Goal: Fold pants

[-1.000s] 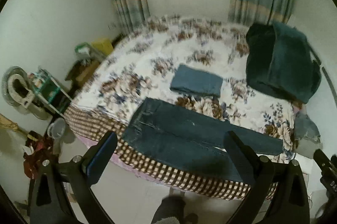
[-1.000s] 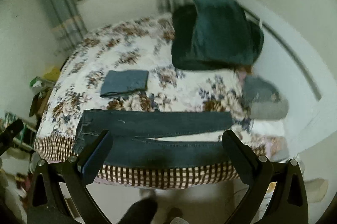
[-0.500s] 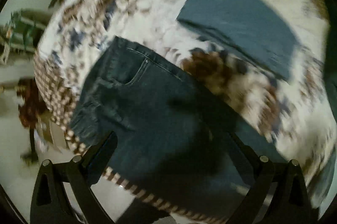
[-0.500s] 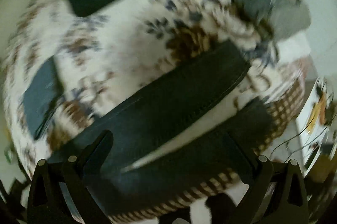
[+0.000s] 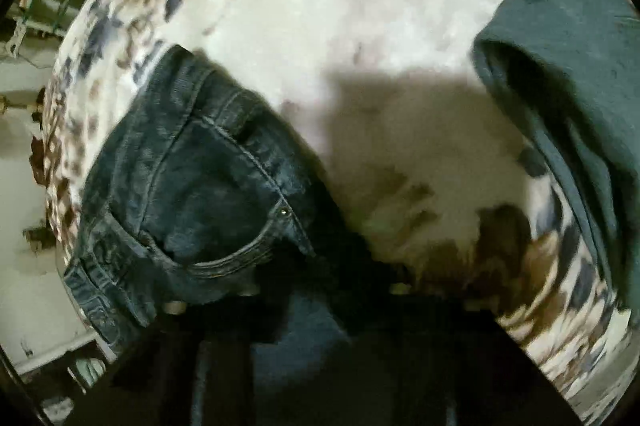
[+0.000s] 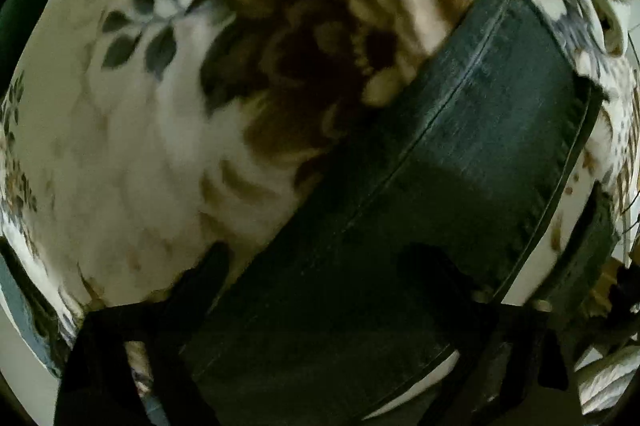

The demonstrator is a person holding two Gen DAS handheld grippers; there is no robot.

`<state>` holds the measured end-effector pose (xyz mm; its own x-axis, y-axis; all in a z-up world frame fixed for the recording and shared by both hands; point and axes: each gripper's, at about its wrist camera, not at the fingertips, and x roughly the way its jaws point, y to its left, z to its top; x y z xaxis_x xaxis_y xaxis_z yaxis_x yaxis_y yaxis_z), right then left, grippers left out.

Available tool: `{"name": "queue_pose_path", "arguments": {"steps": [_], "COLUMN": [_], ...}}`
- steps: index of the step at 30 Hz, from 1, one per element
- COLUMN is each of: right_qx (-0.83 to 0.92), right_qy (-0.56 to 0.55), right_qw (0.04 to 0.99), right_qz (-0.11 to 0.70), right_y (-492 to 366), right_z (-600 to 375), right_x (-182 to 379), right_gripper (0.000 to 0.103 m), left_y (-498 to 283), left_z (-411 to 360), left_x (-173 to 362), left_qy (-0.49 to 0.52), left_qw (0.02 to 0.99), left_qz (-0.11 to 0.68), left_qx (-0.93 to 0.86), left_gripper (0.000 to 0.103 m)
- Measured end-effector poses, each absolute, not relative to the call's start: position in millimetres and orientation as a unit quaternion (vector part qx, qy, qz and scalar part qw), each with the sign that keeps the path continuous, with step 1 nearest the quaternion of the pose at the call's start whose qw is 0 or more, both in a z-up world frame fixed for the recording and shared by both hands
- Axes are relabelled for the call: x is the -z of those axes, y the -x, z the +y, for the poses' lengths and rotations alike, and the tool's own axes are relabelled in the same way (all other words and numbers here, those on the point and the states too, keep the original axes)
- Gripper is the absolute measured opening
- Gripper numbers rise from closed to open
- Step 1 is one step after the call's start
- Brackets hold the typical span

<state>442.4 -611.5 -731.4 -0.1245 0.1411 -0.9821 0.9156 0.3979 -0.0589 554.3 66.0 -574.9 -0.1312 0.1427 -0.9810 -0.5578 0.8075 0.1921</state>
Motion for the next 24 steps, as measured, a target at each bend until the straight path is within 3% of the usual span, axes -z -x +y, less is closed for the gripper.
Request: {"name": "queue_pose_path", "arguments": {"steps": [1, 2, 4, 12, 16, 19, 24], "right_qx": [0.372, 0.372, 0.365, 0.297, 0.264, 0.251, 0.255], "right_qy": [-0.399, -0.394, -0.4, -0.441, -0.445, -0.431, -0.423], "right_qw": [0.528, 0.534, 0.547, 0.642, 0.682, 0.697, 0.669], "right_qz": [0.651, 0.648, 0.639, 0.552, 0.517, 0.515, 0.556], "right_y": [-441, -439, -432, -361, -321, -268, -194], "right_z": [-612, -610, -608, -580, -568, -568, -560], "right_x": [731, 728, 722, 640, 590, 576, 620], "right_gripper": [0.032, 0.019, 0.01, 0.007, 0.007, 0.007, 0.007], "left_y": [-547, -540, -524, -418, -355, -296, -239], "left_z": [64, 62, 56, 43, 53, 66, 96], "left_x": [563, 552, 525, 368, 334, 355, 450], "left_qy": [0.153, 0.156, 0.16, 0.219, 0.239, 0.233, 0.234], "left_qw": [0.653, 0.663, 0.681, 0.755, 0.777, 0.767, 0.721], "left_qz": [0.691, 0.683, 0.671, 0.588, 0.557, 0.571, 0.618], "left_qx": [-0.268, -0.263, -0.248, -0.189, -0.171, -0.175, -0.206], "left_gripper": [0.014, 0.013, 0.012, 0.011, 0.011, 0.012, 0.012]}}
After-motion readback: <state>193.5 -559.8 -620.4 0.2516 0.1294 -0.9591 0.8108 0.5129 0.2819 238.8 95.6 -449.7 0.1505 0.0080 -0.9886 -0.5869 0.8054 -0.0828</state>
